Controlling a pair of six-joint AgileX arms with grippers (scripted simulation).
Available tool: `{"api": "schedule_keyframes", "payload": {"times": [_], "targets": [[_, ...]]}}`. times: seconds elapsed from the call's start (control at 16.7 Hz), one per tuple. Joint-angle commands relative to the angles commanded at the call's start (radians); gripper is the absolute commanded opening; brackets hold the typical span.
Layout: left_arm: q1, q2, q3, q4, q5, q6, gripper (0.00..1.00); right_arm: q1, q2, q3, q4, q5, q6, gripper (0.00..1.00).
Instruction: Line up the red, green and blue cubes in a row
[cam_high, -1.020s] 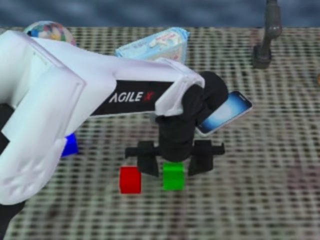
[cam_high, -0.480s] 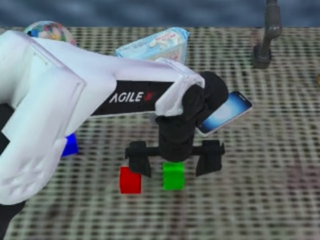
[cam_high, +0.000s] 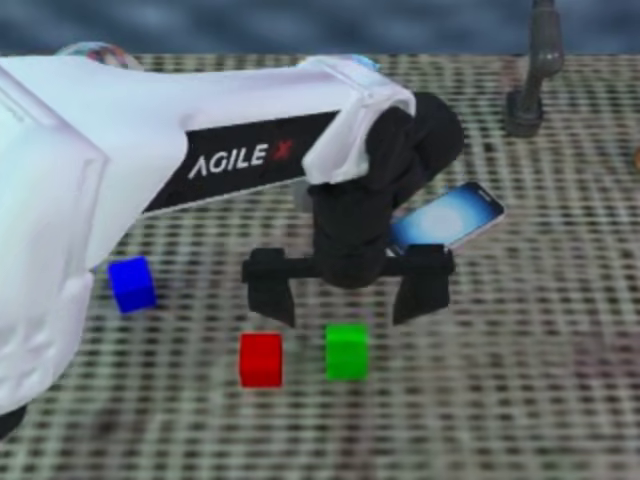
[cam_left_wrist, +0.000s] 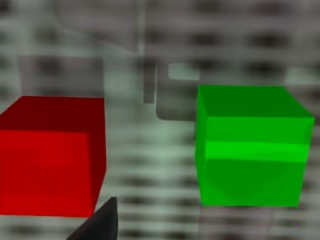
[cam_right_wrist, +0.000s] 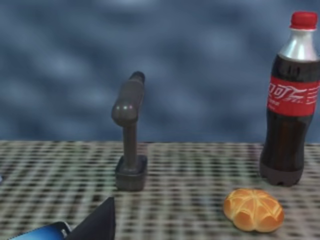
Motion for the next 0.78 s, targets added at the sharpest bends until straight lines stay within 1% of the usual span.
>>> {"api": "schedule_keyframes", "payload": {"times": [0.12,0.48,0.6,0.78], "targets": [[0.003,-0.02,0.028,-0.04,0.0,0.001,1.0,0.0,0.0,0.0,0.0,0.0,0.0,1.0],[0.001,-0.02,0.029,-0.041,0.0,0.012,1.0,0.0,0.0,0.0,0.0,0.0,0.0,1.0],[0.017,-0.019,0.029,-0.038,-0.001,0.064,1.0,0.0,0.0,0.0,0.0,0.0,0.0,1.0],[0.065,-0.017,0.023,-0.033,0.0,0.219,1.0,0.0,0.0,0.0,0.0,0.0,0.0,1.0]]}}
